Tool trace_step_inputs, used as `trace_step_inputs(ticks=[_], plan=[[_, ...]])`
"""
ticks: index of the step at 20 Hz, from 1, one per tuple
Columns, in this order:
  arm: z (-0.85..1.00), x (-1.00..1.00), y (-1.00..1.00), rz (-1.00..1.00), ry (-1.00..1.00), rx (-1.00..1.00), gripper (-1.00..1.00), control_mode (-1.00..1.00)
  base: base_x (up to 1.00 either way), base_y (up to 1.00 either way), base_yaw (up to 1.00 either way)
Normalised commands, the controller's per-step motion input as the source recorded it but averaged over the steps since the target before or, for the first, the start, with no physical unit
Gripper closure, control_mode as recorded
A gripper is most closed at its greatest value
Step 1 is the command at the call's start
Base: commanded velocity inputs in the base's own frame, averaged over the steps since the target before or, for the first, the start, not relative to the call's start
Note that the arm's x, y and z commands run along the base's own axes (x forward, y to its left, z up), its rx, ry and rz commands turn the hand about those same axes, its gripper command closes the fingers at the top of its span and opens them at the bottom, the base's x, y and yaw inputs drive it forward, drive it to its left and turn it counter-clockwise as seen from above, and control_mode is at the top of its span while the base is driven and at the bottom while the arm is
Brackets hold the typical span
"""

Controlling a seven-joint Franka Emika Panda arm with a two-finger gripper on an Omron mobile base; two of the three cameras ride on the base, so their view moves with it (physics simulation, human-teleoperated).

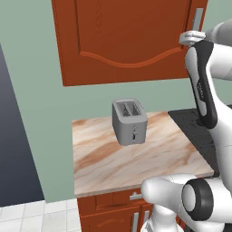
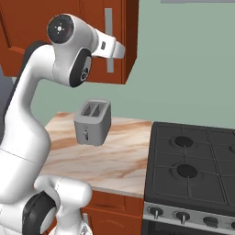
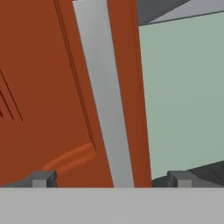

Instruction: Move the mustard and mayonnaise from the cabinet to the dining counter.

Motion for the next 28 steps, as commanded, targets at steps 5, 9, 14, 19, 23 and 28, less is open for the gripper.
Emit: trace_step_inputs(ticks=[5, 9, 14, 19, 23, 28], plan=[[0.0, 0.21, 0.0, 0.0, -0.03, 0.0, -1.0, -1.0, 0.0, 0.0, 0.0], [0.0, 0.23, -0.03, 0.0, -0.02, 0.0, -1.0, -1.0, 0.0, 0.0, 0.0], [-0.04, 0.21, -0.06, 0.0, 0.0, 0.0, -1.0, -1.0, 0.0, 0.0, 0.0], [0.0, 0.15, -0.13, 0.0, 0.0, 0.0, -1.0, -1.0, 0.0, 0.0, 0.0], [0.0, 0.19, -0.1, 0.0, 0.0, 0.01, -1.0, -1.0, 0.0, 0.0, 0.0], [-0.02, 0.23, -0.05, 0.0, 0.0, 0.01, -1.0, -1.0, 0.0, 0.0, 0.0]])
